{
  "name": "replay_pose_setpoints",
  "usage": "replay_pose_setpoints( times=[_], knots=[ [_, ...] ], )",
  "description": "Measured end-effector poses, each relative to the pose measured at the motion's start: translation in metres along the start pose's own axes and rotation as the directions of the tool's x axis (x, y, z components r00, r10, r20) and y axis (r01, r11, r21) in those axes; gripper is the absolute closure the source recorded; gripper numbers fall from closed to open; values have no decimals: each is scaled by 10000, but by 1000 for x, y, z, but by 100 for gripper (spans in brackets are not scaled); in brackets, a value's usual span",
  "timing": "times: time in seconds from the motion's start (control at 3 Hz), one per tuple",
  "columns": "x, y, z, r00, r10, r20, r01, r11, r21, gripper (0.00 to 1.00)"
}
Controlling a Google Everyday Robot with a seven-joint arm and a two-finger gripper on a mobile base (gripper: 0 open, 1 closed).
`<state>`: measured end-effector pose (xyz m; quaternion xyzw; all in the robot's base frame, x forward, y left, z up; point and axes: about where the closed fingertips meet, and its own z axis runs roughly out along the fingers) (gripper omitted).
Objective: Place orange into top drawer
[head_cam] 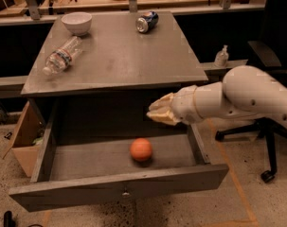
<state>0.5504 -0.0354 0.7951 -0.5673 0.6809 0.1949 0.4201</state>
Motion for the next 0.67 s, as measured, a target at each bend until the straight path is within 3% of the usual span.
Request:
replay_pose_setpoints(
  times=[0.33,0.67],
  knots=[
    [-20,-16,-67,9953,287,929,-427,9874,1523,93],
    [1,-23,-101,9923,765,975,-969,9693,2260,93]
  ],
)
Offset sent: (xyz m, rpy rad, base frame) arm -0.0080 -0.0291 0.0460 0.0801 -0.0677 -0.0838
